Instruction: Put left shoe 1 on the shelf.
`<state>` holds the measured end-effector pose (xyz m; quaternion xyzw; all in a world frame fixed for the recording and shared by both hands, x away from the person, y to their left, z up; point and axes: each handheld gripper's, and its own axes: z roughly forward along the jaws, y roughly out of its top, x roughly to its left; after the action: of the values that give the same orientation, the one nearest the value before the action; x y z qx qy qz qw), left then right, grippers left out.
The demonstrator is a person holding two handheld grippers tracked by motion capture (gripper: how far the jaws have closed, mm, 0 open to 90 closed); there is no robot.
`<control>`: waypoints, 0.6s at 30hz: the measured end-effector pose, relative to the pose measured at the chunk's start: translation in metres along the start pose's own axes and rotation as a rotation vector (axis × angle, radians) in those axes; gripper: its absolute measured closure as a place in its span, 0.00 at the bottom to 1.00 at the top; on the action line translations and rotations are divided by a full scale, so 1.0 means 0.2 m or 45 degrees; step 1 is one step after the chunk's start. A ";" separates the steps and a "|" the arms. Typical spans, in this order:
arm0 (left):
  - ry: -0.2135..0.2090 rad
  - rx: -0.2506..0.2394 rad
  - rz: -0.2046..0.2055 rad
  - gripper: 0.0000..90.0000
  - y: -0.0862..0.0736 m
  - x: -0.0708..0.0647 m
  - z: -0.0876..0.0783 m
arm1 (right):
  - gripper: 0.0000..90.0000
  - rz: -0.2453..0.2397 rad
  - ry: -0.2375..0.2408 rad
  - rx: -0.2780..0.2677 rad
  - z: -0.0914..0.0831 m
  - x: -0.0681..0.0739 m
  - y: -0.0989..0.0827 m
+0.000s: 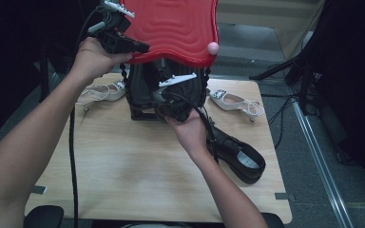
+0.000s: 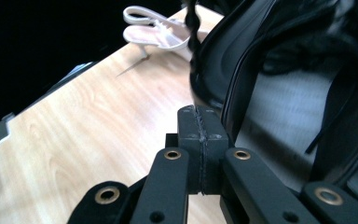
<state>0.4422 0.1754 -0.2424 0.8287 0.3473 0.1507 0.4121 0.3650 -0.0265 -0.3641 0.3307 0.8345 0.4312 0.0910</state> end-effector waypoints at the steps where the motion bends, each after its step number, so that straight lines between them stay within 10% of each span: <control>1: 0.000 -0.001 0.004 1.00 0.00 0.00 0.00 | 1.00 -0.001 0.005 0.003 -0.01 0.00 -0.01; 18: 0.004 -0.005 0.013 1.00 0.00 0.00 0.00 | 1.00 0.052 -0.001 0.088 0.04 -0.10 -0.27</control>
<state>0.4421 0.1758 -0.2427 0.8294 0.3433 0.1547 0.4126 0.3590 -0.0562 -0.4129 0.3507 0.8421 0.4036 0.0711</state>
